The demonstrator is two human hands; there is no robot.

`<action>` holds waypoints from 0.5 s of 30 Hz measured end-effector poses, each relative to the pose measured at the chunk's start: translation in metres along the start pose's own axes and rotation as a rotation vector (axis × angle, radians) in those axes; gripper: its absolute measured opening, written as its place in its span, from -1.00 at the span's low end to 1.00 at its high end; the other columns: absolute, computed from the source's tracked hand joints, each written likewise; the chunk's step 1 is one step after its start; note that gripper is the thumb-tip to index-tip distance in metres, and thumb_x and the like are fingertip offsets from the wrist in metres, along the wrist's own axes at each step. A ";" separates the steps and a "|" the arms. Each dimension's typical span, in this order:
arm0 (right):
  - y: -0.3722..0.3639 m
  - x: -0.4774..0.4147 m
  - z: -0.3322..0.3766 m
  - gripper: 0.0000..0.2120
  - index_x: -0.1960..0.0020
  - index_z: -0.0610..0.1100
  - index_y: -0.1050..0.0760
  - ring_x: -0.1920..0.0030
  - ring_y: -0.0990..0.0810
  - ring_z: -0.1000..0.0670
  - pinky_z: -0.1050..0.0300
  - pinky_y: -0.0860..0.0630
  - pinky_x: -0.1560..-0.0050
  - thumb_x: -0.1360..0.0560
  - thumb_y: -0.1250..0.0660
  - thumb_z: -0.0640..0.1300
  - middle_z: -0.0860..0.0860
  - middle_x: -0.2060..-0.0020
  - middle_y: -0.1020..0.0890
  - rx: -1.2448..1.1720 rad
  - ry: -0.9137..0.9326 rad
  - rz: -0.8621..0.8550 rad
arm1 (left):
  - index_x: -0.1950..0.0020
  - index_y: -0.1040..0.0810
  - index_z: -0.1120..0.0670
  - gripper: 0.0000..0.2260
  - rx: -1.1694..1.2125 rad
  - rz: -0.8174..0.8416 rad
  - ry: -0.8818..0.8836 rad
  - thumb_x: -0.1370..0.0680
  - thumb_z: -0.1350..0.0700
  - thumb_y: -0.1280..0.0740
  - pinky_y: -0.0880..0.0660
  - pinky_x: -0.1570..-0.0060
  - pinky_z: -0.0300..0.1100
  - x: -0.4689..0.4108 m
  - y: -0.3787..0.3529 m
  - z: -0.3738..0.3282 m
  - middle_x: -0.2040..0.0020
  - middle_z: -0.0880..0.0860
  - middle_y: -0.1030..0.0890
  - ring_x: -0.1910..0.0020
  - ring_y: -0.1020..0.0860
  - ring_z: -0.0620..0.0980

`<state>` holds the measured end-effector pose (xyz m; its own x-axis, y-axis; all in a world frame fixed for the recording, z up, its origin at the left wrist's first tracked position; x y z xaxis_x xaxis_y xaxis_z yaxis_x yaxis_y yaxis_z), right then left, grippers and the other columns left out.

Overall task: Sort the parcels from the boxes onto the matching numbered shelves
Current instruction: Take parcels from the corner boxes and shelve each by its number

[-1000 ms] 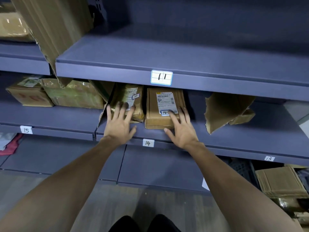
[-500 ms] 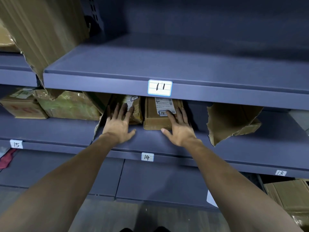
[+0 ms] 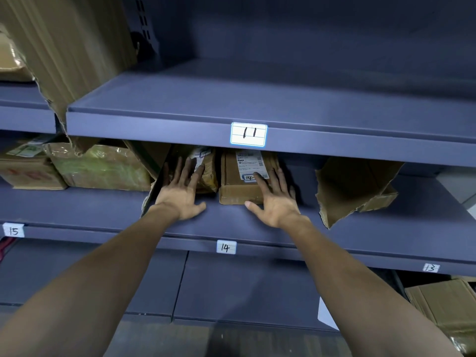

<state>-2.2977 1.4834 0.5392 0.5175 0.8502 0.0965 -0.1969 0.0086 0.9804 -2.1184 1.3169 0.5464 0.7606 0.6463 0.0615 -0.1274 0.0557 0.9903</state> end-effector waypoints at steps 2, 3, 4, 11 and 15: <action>0.005 0.003 0.003 -0.19 -0.62 0.13 0.29 -0.52 0.51 -0.10 -0.32 0.21 -0.52 -0.58 -0.08 0.37 -0.03 -0.58 0.36 0.025 0.015 -0.024 | -0.57 0.41 -0.03 -0.08 0.018 -0.066 0.004 -0.55 -0.29 -0.20 0.28 -0.53 0.19 0.005 0.006 0.000 -0.56 0.14 0.44 -0.52 0.45 0.16; 0.008 0.007 0.005 -0.18 -0.62 0.12 0.28 -0.53 0.50 -0.10 -0.33 0.23 -0.51 -0.58 -0.09 0.37 -0.03 -0.58 0.36 0.034 0.027 -0.063 | -0.58 0.39 -0.02 -0.09 0.044 -0.117 -0.004 -0.55 -0.27 -0.21 0.25 -0.54 0.17 0.009 0.009 -0.002 -0.57 0.14 0.41 -0.53 0.43 0.18; 0.011 0.011 0.008 -0.19 -0.62 0.11 0.27 -0.53 0.48 -0.11 -0.34 0.23 -0.51 -0.58 -0.10 0.36 -0.04 -0.59 0.35 0.034 0.041 -0.109 | -0.60 0.34 -0.02 -0.12 0.066 -0.172 -0.024 -0.54 -0.24 -0.21 0.23 -0.54 0.16 0.013 0.014 -0.006 -0.59 0.15 0.35 -0.55 0.39 0.19; 0.020 0.061 0.010 -0.22 -0.63 0.12 0.17 -0.58 0.37 -0.09 -0.31 0.15 -0.54 -0.58 -0.14 0.32 -0.02 -0.62 0.19 -0.074 -0.003 -0.133 | -0.64 0.03 -0.08 -0.24 0.121 -0.173 -0.249 -0.44 -0.28 0.08 0.19 -0.55 0.18 0.048 0.037 -0.050 -0.64 0.14 0.01 -0.61 0.08 0.18; 0.032 0.102 -0.001 -0.26 -0.63 0.10 0.08 -0.61 0.26 -0.05 -0.28 0.09 -0.54 -0.60 -0.15 0.30 0.01 -0.63 0.05 -0.163 -0.079 -0.059 | -0.62 -0.12 -0.04 -0.26 0.122 -0.124 -0.371 -0.46 -0.29 0.08 -0.07 -0.51 0.23 0.070 0.056 -0.079 -0.50 0.13 -0.32 -0.46 -0.28 0.24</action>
<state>-2.2523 1.5714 0.5806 0.5949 0.8016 0.0594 -0.2937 0.1480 0.9444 -2.1226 1.4256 0.5962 0.9463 0.3206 -0.0410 0.0395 0.0113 0.9992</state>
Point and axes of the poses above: each hand's wrist, its own x-axis away from the middle knuckle, its own y-axis out of the back of the hand, z = x × y, the point moved 6 cm from there along -x, towards the middle knuckle
